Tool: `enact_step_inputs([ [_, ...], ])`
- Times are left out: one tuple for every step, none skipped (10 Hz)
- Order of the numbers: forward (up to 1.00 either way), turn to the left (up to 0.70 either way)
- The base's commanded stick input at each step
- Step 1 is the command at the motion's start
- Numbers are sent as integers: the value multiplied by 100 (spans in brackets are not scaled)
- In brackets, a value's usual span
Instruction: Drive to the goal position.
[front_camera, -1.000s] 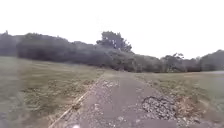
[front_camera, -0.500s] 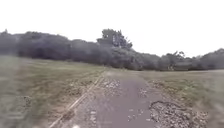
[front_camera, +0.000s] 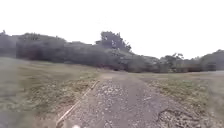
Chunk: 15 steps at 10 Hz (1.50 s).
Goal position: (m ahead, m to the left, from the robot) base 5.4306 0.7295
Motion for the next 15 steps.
enact_step_inputs([
  [60,-15],
  [60,-15],
  [60,-15],
  [60,-15],
  [60,-15],
  [60,-15],
  [60,-15],
  [60,-15],
  [60,-15],
  [60,-11],
  [60,-1],
  [60,0],
  [60,0],
  [60,0],
  [60,0],
])
